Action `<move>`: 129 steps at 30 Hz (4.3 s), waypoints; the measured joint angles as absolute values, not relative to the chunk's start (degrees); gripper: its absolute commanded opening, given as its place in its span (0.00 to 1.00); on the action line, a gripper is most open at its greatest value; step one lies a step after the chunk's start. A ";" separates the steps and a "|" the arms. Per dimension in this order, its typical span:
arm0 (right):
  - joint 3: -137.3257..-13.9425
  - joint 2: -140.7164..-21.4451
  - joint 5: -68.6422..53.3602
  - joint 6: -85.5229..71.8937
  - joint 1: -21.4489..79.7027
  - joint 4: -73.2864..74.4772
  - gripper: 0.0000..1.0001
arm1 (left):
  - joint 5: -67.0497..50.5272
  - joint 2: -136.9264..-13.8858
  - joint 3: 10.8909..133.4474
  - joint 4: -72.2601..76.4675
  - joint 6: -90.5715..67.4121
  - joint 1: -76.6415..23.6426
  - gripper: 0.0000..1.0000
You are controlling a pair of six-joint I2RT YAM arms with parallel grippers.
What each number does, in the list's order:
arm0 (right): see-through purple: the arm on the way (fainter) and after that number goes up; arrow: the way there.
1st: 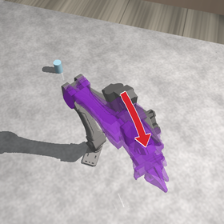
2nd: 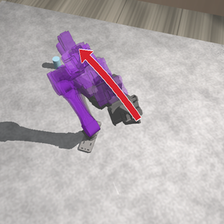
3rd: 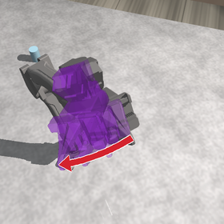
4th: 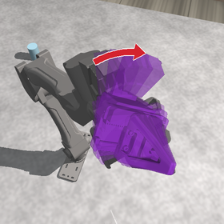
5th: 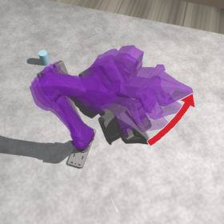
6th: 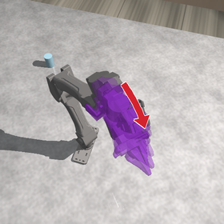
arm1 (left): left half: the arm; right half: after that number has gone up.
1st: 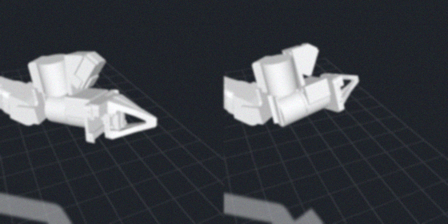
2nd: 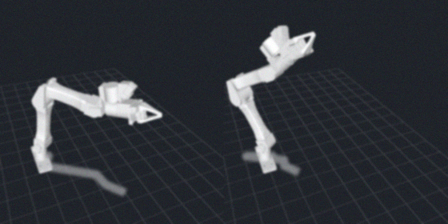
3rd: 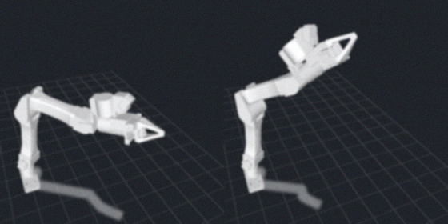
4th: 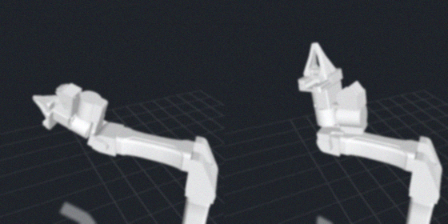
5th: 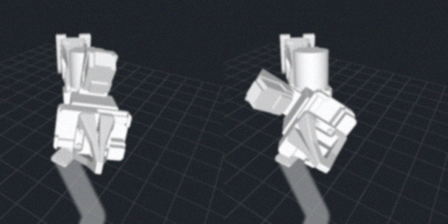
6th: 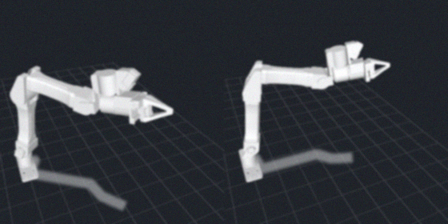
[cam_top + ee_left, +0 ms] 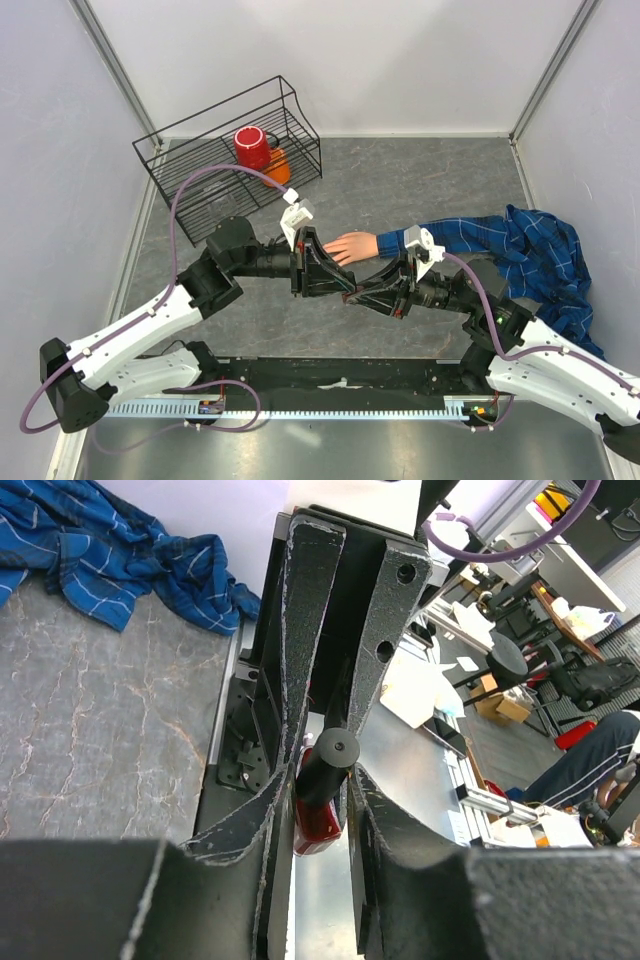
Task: Paint the nails
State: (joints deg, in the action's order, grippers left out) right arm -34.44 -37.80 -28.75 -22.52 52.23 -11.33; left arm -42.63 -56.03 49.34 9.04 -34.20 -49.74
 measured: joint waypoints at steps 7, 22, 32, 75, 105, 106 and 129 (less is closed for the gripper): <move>-35.09 -38.06 -28.12 -22.11 52.10 -10.17 0.00 | -42.59 -56.47 50.04 8.36 -33.82 -49.58 0.02; -42.48 -48.31 16.60 -12.12 65.39 -2.09 0.00 | 13.63 -63.88 65.23 -17.17 -26.61 -64.16 0.02; -38.61 -43.59 18.87 -6.13 69.97 -3.99 0.00 | 4.58 -59.72 60.18 -12.88 -26.94 -62.67 0.57; -42.13 -41.60 2.24 -15.03 69.84 -7.81 0.00 | -29.85 -53.78 58.61 0.60 -28.27 -52.42 0.02; -44.82 -52.10 -37.36 -19.68 42.41 -15.81 0.00 | -29.12 -54.74 62.63 -6.90 -30.33 -40.75 0.78; -43.94 -52.12 -40.32 -22.57 41.74 -18.17 0.00 | -32.21 -54.83 61.54 -4.99 -31.51 -39.77 0.78; -43.55 -54.78 -49.01 -32.34 40.01 -25.10 0.00 | -57.21 -63.31 57.82 16.43 -43.97 -37.95 0.27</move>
State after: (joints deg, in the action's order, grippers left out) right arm -43.55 -54.78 -49.01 -32.34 40.01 -25.10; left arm -57.21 -63.31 57.82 16.43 -43.97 -37.95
